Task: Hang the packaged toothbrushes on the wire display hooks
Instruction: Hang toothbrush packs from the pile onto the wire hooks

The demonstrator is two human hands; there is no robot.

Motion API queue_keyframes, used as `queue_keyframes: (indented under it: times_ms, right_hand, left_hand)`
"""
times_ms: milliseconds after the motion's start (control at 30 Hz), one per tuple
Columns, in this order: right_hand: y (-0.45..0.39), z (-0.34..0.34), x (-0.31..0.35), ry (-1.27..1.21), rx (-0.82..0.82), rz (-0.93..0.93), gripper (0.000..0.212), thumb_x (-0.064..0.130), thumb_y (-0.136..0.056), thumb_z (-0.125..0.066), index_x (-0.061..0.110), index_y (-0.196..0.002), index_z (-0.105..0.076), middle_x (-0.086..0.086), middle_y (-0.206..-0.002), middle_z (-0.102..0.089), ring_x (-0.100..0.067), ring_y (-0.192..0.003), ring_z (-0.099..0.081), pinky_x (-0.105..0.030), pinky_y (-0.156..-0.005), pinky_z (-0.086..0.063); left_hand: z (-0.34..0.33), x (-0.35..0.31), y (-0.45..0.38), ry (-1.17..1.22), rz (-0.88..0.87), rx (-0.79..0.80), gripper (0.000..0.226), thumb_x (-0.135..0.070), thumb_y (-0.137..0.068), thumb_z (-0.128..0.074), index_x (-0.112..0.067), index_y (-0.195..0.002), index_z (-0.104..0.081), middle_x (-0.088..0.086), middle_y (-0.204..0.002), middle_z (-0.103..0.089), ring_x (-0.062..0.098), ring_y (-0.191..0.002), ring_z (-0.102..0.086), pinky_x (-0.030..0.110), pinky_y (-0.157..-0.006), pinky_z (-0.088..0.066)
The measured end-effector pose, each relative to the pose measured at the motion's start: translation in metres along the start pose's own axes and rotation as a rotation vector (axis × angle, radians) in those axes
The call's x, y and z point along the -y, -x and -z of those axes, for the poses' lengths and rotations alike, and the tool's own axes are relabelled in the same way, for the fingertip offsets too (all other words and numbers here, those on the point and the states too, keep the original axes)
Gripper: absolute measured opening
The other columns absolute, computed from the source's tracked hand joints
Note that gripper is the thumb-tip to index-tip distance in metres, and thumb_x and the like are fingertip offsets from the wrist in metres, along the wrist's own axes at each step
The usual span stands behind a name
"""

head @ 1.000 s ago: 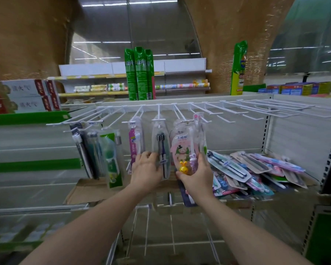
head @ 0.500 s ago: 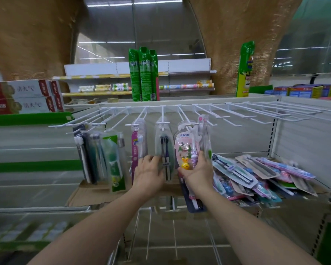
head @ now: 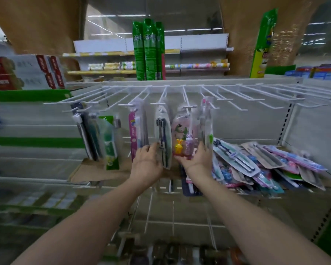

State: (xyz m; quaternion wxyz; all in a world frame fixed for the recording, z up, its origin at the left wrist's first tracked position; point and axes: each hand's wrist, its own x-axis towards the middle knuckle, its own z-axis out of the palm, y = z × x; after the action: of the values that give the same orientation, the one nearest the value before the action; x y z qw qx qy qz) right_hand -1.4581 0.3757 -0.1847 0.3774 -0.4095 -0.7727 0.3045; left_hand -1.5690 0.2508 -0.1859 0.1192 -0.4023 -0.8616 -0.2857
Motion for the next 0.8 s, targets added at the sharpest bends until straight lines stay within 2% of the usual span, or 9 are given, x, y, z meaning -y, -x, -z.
queue_keyframes:
  times_ms: [100,200,333,500,600,733,800]
  right_hand:
    - [0.014,0.008,-0.008,-0.018,0.019,-0.003,0.076,0.040,-0.075,-0.085,0.017,-0.137,-0.048,-0.011,-0.137,-0.051,-0.031,-0.124,-0.052,-0.036,-0.100,-0.047]
    - [0.029,0.020,-0.017,0.048,0.061,0.012,0.061,0.037,-0.083,-0.079,0.016,-0.135,-0.053,-0.012,-0.134,-0.048,-0.031,-0.121,-0.053,-0.034,-0.096,-0.043]
    - [0.049,0.035,-0.023,0.113,0.052,-0.027,0.060,0.041,-0.086,-0.076,0.014,-0.135,-0.058,-0.015,-0.128,-0.053,-0.034,-0.118,-0.055,-0.035,-0.093,-0.044]
    - [0.074,0.055,-0.032,0.188,0.037,-0.086,0.052,0.040,-0.084,-0.076,0.013,-0.127,-0.063,-0.016,-0.125,-0.056,-0.034,-0.119,-0.052,-0.036,-0.093,-0.044]
    - [0.087,0.066,-0.035,0.233,0.026,-0.110,0.054,0.041,-0.087,-0.074,0.010,-0.129,-0.061,-0.017,-0.131,-0.052,-0.034,-0.125,-0.049,-0.037,-0.099,-0.041]
    - [0.101,0.078,-0.043,0.298,0.013,-0.118,0.051,0.041,-0.088,-0.072,0.011,-0.128,-0.063,-0.015,-0.135,-0.052,-0.034,-0.126,-0.048,-0.037,-0.101,-0.039]
    - [0.107,0.083,-0.048,0.338,0.011,-0.130,0.054,0.046,-0.088,-0.071,0.013,-0.131,-0.061,-0.013,-0.132,-0.053,-0.033,-0.122,-0.051,-0.038,-0.101,-0.042]
  left_hand:
    - [0.003,-0.001,0.011,0.006,0.024,0.029,0.073,-0.021,-0.090,-0.060,-0.027,-0.155,-0.027,0.010,-0.139,-0.048,0.030,-0.130,-0.042,0.042,-0.110,-0.039]
    - [0.005,-0.006,0.019,0.005,0.052,0.037,0.075,-0.021,-0.091,-0.062,-0.027,-0.156,-0.025,0.010,-0.143,-0.047,0.031,-0.130,-0.042,0.044,-0.109,-0.040]
    - [0.009,-0.013,0.031,0.039,0.033,0.021,0.069,-0.019,-0.089,-0.060,-0.024,-0.152,-0.032,0.011,-0.140,-0.050,0.034,-0.128,-0.046,0.046,-0.106,-0.043]
    - [0.012,-0.019,0.049,0.090,-0.047,0.069,0.060,-0.022,-0.092,-0.057,-0.017,-0.149,-0.041,0.013,-0.142,-0.049,0.035,-0.131,-0.044,0.043,-0.108,-0.039]
    - [0.009,-0.023,0.055,0.104,-0.086,0.096,0.055,-0.023,-0.092,-0.057,-0.016,-0.145,-0.046,0.013,-0.143,-0.049,0.034,-0.133,-0.042,0.043,-0.108,-0.039]
    - [0.002,-0.029,0.064,0.137,-0.134,0.118,0.044,-0.021,-0.091,-0.057,-0.016,-0.135,-0.054,0.012,-0.135,-0.053,0.036,-0.126,-0.046,0.042,-0.102,-0.043]
    - [-0.002,-0.032,0.070,0.142,-0.156,0.129,0.039,-0.020,-0.091,-0.057,-0.015,-0.130,-0.057,0.012,-0.129,-0.055,0.037,-0.122,-0.047,0.042,-0.100,-0.043]
